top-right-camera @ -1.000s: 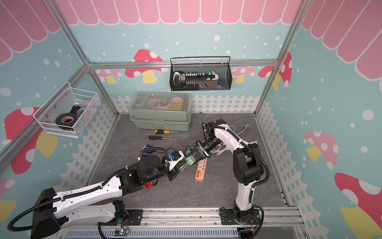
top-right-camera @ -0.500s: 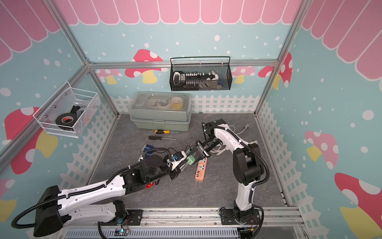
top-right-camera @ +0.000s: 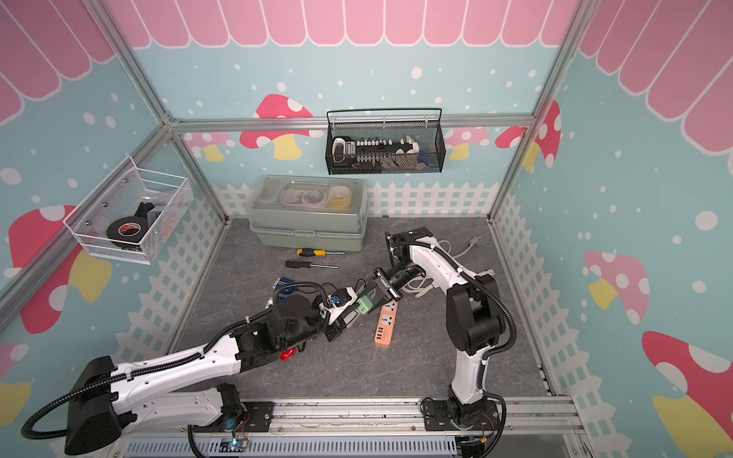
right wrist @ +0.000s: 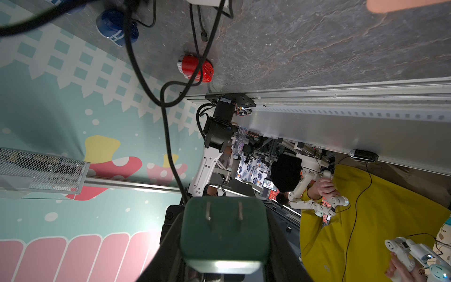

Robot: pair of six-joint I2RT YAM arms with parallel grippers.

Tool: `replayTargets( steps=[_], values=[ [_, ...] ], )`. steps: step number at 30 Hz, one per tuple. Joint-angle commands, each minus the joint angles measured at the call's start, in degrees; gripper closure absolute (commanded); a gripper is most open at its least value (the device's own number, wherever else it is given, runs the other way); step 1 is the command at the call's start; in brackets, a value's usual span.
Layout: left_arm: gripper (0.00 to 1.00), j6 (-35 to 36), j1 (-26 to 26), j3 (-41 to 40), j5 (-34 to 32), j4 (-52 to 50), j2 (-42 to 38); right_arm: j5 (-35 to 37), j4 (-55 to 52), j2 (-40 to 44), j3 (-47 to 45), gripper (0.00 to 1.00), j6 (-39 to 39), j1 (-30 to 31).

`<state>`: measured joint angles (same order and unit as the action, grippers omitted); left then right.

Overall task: Charge the electric shaver
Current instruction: Insert the charging cable into the plug.

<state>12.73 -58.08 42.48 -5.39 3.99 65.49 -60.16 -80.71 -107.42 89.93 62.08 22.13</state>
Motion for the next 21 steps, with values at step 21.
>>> replayTargets(
  steps=[21],
  values=[
    [1.00,9.22,-0.31,-4.73,-2.18,4.37,0.74,-5.20,-2.13,0.98,2.79,1.00,2.18,1.25]
  ],
)
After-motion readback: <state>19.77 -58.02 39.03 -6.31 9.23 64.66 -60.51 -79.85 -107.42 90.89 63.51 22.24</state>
